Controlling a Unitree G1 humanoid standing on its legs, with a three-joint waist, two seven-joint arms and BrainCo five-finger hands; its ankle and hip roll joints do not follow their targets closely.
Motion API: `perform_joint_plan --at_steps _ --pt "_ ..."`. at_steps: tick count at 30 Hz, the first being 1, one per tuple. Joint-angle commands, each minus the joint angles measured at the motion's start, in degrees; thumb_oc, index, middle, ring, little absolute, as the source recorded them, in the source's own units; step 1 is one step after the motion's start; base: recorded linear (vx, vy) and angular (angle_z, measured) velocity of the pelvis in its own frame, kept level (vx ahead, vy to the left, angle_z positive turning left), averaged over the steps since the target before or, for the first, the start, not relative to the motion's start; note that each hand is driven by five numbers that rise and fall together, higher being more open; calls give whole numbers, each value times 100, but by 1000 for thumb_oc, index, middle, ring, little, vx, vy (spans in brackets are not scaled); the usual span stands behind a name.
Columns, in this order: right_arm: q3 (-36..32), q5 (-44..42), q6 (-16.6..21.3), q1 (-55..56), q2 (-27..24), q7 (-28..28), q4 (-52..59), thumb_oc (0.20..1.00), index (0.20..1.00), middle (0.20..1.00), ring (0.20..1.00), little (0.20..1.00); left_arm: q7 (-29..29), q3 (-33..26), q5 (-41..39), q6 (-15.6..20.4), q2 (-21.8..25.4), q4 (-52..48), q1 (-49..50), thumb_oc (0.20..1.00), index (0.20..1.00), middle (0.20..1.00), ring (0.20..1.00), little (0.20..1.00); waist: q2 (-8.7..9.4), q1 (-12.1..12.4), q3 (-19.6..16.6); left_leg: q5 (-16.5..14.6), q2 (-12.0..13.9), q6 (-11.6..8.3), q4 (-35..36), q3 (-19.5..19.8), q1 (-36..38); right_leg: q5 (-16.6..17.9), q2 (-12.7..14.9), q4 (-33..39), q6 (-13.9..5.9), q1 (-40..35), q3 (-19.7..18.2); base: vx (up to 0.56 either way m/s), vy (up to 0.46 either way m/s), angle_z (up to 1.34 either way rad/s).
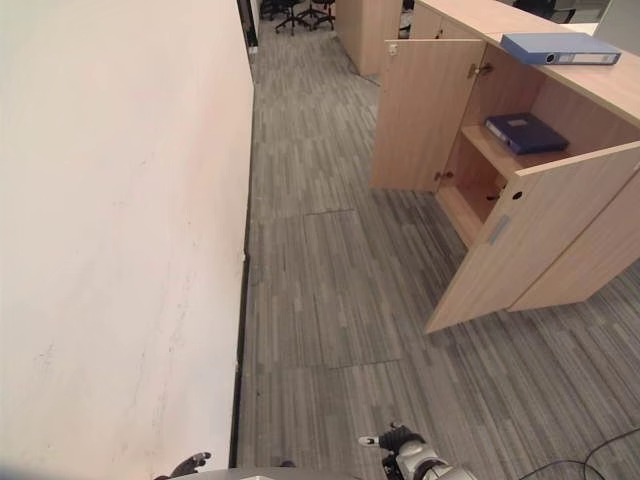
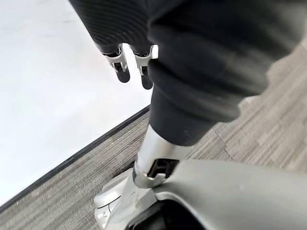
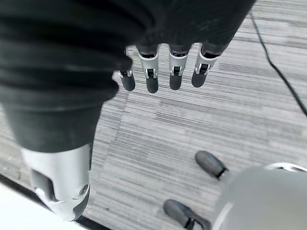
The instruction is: Put the empty folder in the office cabinet
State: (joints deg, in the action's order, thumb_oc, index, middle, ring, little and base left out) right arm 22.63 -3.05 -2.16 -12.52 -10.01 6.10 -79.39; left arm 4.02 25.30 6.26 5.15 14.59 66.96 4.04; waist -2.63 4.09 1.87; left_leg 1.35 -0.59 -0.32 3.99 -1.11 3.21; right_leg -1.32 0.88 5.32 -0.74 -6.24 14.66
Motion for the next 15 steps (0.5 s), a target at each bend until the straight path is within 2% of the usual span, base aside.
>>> perform_joint_plan --at_steps 1,5,7,9,14,15 --pt "235 165 -56 -542 158 -6 -290 1000 1000 1000 1000 1000 45 215 403 195 -101 63 -314 1000 1000 1000 1000 1000 242 218 15 -342 -213 -43 101 11 74 236 253 -32 -429 105 354 14 -21 4" --pt "93 35 -137 -834 166 41 -514 1000 1000 1000 1000 1000 111 49 283 140 -12 -5 -229 1000 1000 1000 1000 1000 257 414 28 -319 -225 -57 101 139 27 208 273 -32 -423 87 484 11 -19 6" --pt "83 116 -199 -692 48 49 -420 1000 1000 1000 1000 1000 177 -115 203 138 -43 48 -250 1000 1000 1000 1000 1000 281 380 33 -306 -224 -62 101 165 22 201 267 -32 -418 82 504 16 -35 22" --pt "54 206 -83 -293 -78 -36 -366 1000 1000 1000 1000 1000 268 -438 94 59 -95 366 -317 1000 1000 1000 1000 1000 314 304 69 -312 -219 -70 101 211 20 177 256 -32 -398 71 546 37 -62 17" --pt "47 254 -91 -133 -220 -134 -297 1000 1000 1000 1000 1000 271 -599 -231 68 -122 384 -357 1000 1000 1000 1000 1000 333 269 162 -340 -173 -79 101 295 38 98 205 -32 -325 38 584 47 -89 13" --pt "34 214 -58 -139 -227 -126 -246 1000 1000 1000 1000 1000 306 -676 -426 83 -107 348 -418 1000 1000 1000 1000 1000 390 272 321 -519 -124 -127 -483 193 -239 28 233 -215 -251 111 573 -41 -129 5"
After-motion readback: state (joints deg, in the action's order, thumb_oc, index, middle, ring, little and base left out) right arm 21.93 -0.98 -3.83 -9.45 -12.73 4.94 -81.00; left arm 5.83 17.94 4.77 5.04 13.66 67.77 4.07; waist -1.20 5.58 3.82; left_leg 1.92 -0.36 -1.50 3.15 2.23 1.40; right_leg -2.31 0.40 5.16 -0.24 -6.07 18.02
